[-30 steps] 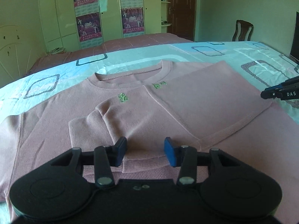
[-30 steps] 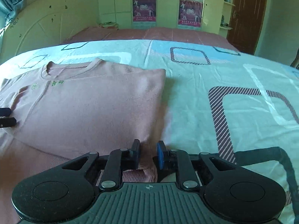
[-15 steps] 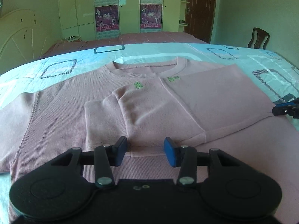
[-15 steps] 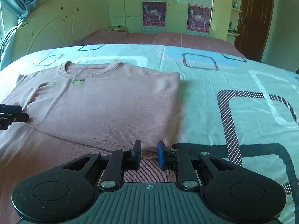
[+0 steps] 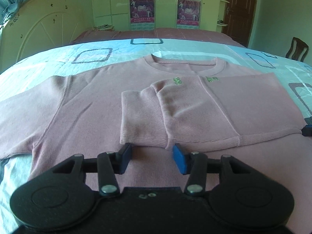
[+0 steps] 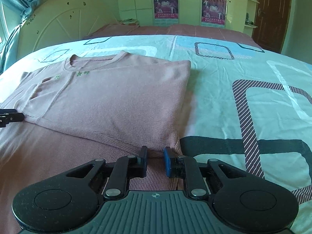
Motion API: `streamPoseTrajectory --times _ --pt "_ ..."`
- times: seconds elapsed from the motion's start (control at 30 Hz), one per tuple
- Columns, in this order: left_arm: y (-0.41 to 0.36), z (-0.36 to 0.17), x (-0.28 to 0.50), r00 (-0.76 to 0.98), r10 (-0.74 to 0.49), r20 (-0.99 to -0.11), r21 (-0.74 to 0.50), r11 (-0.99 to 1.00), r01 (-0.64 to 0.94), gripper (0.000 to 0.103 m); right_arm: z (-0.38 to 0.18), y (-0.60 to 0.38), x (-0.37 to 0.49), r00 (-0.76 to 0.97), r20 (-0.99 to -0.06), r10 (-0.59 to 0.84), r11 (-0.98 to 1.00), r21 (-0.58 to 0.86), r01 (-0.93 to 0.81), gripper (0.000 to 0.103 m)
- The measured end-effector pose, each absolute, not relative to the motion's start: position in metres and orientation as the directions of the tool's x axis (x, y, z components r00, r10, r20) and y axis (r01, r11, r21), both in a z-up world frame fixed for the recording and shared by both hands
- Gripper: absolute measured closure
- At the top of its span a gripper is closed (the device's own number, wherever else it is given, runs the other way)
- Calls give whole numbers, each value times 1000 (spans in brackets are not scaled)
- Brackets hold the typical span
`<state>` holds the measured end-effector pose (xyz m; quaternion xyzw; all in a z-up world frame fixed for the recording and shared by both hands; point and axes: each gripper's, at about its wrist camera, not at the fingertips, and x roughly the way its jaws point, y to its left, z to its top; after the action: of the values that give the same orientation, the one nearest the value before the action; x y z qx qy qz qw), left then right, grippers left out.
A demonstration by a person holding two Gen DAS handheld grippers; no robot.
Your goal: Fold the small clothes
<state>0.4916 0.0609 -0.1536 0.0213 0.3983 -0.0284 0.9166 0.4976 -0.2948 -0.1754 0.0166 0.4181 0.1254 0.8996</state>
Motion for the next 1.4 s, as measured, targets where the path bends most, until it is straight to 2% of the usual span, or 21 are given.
streamPoseTrajectory --times 0.13,0.23,0.27,0.3,0.37,0.5,0.53,0.6,0.63,0.67,0.7,0.9,0.93,0.97,1.0,1.03,1.07,1.13,1.23,1.33,1.4 --pt "72 -150 487 671 -22 -741 -20 1000 10 55 -174 -295 497 623 -746 235 971 152 -185 85" --pt "81 -145 479 680 -38 -733 -77 997 -27 41 -169 -292 492 620 -756 209 978 153 -144 85" --pt "85 -143 475 687 -36 -726 -84 996 -37 25 -167 -291 489 624 -756 197 980 151 -127 82" --pt "89 -141 471 700 -34 -714 -88 995 -41 20 -164 -290 485 632 -751 193 981 156 -114 75" --pt "99 -135 465 720 -30 -693 -87 995 -42 20 -157 -288 475 660 -730 177 983 159 -88 39" --pt "137 -127 452 745 -24 -666 -92 994 -51 21 -143 -273 459 700 -704 121 991 128 -43 38" --pt "151 -125 447 753 -26 -657 -106 993 -58 24 -140 -269 455 707 -700 104 992 123 -25 38" --pt "188 -122 437 756 -18 -654 -140 985 -98 64 -132 -258 448 727 -682 81 993 116 -1 39" --pt "207 -122 433 751 -11 -660 -164 978 -130 75 -129 -252 445 734 -673 87 992 123 -4 59" --pt "227 -122 428 750 -12 -662 -198 967 -160 88 -126 -245 444 733 -674 94 992 130 -8 96" --pt "252 -123 422 755 -9 -656 -236 952 -194 98 -125 -238 444 731 -677 83 992 127 4 101" --pt "367 -126 388 763 112 -636 -322 860 -395 103 -121 -198 445 719 -689 88 978 199 70 101" --pt "383 -127 386 765 115 -634 -351 838 -417 102 -120 -192 445 719 -689 92 976 207 74 101" --pt "404 -128 385 763 129 -633 -384 804 -454 77 -121 -185 445 718 -690 89 974 211 82 100" --pt "419 -129 383 763 147 -629 -413 769 -489 33 -121 -181 445 716 -693 81 972 212 96 100" --pt "433 -129 380 768 183 -614 -446 722 -529 11 -121 -178 445 714 -696 68 969 217 119 100" --pt "444 -130 377 782 214 -586 -482 684 -548 3 -121 -177 446 712 -701 53 962 227 152 100" --pt "470 -136 377 811 179 -557 -577 618 -533 1 -122 -179 447 698 -715 38 947 248 204 94" --pt "491 -148 382 842 139 -522 -672 540 -506 5 -116 -181 442 720 -694 10 934 263 240 35" --pt "499 -154 393 851 132 -509 -683 539 -492 13 -107 -179 439 733 -680 12 945 248 215 35" --pt "501 -155 401 848 136 -513 -671 553 -495 29 -103 -179 437 739 -673 1 949 235 212 35"
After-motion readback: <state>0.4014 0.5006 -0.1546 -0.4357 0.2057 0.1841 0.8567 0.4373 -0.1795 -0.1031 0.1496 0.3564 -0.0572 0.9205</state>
